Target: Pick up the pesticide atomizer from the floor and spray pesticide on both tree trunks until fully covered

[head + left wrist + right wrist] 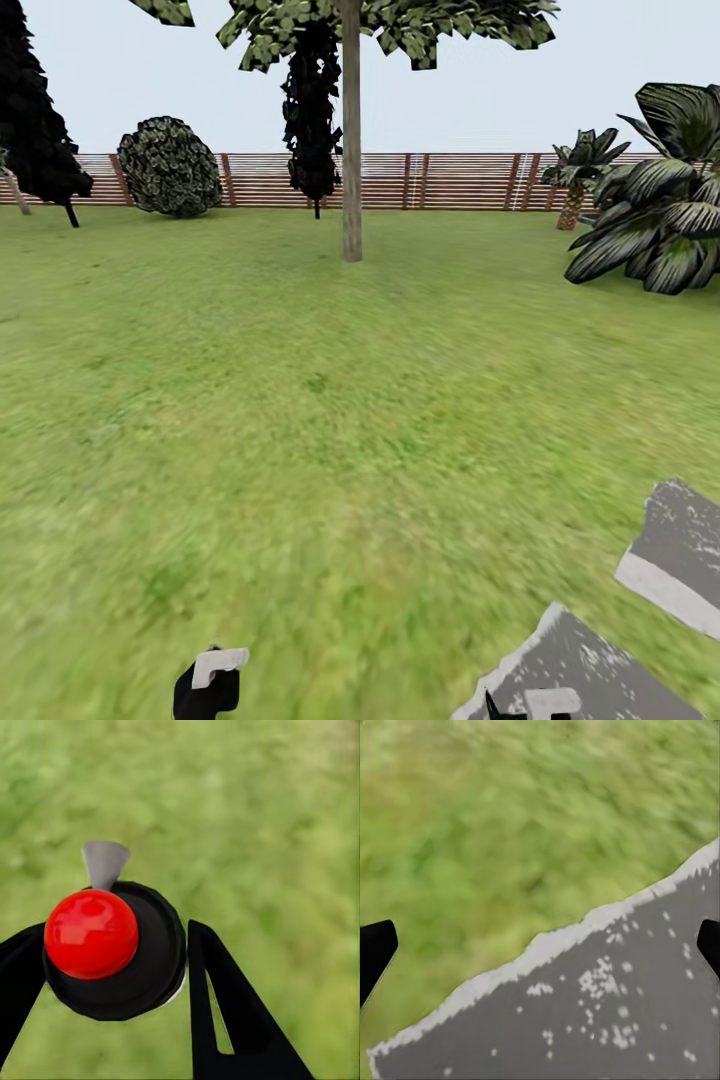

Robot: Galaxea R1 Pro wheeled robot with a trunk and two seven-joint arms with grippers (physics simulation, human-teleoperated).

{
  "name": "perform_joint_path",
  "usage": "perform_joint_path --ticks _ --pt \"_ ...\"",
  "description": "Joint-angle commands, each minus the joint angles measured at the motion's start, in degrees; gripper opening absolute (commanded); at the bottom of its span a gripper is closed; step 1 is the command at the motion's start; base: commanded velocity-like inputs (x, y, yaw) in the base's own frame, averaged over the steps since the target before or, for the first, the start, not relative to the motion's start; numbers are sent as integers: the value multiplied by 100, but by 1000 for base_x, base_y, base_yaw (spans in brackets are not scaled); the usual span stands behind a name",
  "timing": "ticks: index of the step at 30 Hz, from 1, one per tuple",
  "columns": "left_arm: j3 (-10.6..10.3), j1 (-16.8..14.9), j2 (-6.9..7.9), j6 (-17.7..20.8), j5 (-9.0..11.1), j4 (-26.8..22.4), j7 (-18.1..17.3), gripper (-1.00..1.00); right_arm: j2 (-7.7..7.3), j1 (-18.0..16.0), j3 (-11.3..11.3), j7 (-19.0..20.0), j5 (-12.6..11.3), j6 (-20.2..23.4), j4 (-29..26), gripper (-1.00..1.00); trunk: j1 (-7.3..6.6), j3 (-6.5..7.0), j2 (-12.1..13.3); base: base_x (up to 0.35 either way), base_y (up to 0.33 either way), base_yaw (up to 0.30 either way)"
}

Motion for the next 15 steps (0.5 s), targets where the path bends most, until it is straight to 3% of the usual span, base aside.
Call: perform_joint_path --ticks 1,15 --pt "0 -2 -1 2 -1 1 2 -100 0 0 -1 0 0 0 0 100 0 0 0 341 0 0" --pt "1 -2 0 4 0 -1 2 -100 0 0 5 0 0 0 0 100 0 0 0 341 0 0"
